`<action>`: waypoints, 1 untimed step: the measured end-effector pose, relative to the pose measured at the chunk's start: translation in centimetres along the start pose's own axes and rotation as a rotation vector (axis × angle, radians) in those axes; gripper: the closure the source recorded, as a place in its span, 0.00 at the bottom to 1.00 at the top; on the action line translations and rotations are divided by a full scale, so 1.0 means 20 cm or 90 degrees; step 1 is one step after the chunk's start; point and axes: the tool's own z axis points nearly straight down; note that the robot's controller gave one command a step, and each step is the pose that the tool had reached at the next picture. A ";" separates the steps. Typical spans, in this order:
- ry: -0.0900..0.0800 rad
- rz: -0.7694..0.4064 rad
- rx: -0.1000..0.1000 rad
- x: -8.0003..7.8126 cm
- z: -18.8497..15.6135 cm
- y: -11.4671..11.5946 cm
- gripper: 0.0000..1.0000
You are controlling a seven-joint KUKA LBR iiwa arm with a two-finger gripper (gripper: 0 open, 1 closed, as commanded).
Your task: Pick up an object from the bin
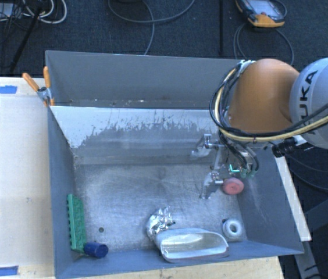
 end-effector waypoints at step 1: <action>0.001 -0.073 -0.001 0.09 0.50 0.43 0.00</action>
Offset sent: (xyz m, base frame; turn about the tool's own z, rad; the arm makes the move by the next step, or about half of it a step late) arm -0.0161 0.0826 -0.0957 -0.1065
